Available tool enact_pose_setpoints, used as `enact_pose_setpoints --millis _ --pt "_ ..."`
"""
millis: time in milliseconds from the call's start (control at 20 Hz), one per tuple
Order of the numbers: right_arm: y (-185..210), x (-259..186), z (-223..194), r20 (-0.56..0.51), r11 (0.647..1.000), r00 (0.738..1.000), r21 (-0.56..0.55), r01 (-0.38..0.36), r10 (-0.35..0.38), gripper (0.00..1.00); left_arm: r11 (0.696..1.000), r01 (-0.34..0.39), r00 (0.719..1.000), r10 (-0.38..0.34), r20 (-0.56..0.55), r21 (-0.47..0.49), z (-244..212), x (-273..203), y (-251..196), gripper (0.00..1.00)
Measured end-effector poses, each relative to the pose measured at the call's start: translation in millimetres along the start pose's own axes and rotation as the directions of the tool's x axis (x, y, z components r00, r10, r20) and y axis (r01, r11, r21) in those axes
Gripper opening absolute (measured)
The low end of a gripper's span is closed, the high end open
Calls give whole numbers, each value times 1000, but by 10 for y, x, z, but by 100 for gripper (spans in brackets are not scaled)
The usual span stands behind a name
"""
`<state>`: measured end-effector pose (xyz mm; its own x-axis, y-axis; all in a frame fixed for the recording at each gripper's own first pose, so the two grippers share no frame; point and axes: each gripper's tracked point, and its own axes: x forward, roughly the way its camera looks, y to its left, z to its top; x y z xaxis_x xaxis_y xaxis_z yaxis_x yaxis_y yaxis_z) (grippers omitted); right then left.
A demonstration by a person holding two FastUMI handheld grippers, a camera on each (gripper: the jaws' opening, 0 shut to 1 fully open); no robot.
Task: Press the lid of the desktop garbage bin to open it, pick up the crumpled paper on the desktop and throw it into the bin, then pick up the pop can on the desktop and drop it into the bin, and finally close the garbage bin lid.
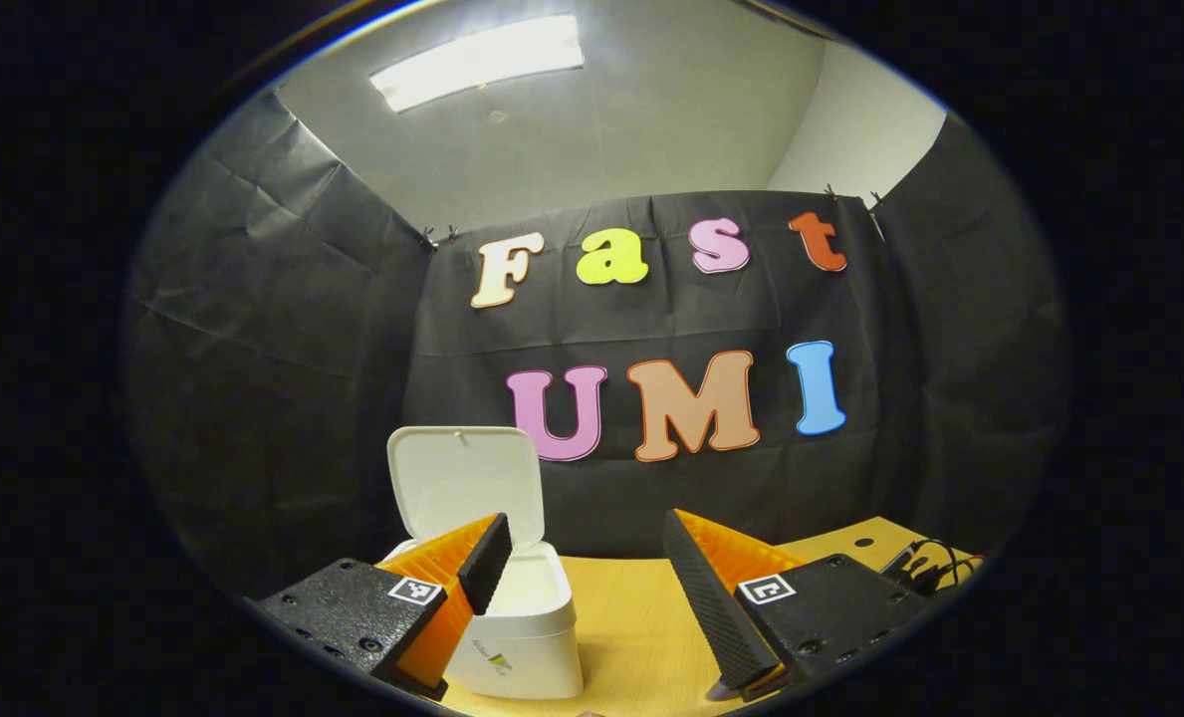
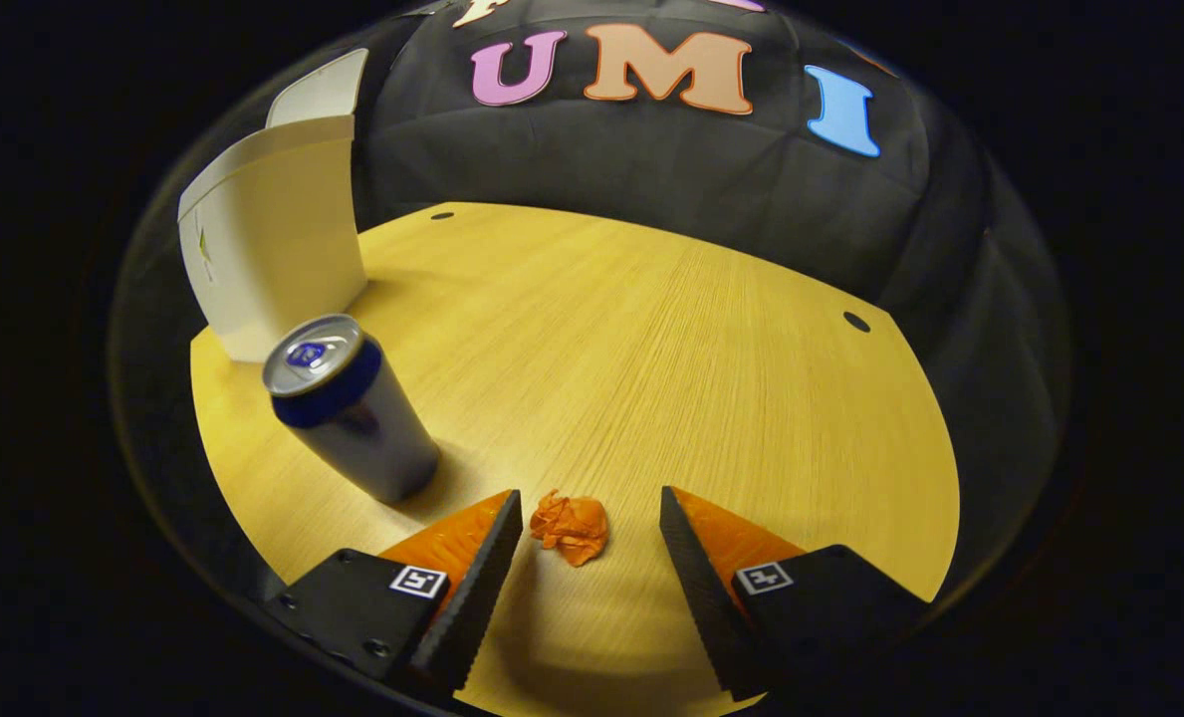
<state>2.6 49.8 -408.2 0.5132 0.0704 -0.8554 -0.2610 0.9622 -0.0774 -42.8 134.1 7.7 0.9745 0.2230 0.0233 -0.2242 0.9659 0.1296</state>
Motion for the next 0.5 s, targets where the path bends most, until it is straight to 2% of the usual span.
enact_pose_setpoints --millis 50,150,200,250,350,500 --pt "21 40 -29 -17 1000 1000 7 -9 9 79 1000 -7 1000 7 -11 2 -26 2 17 91" --pt "25 112 -101 -45 1000 999 23 -10 11 33 1000 -18 1000 18 -21 6 -53 1 43 92" --pt "18 114 -90 -45 999 999 31 -22 23 30 1000 -22 999 22 -23 7 -52 8 57 92" --pt "2 126 -73 -51 999 998 36 -32 34 19 1000 -25 999 25 -22 7 -49 8 66 92" --pt "-2 130 -72 -56 998 997 39 -42 44 9 1000 -27 999 27 -22 3 -58 34 63 91" --pt "-4 22 43 -25 999 999 17 -41 41 8 1000 -30 999 30 -18 1 -35 44 85 92"
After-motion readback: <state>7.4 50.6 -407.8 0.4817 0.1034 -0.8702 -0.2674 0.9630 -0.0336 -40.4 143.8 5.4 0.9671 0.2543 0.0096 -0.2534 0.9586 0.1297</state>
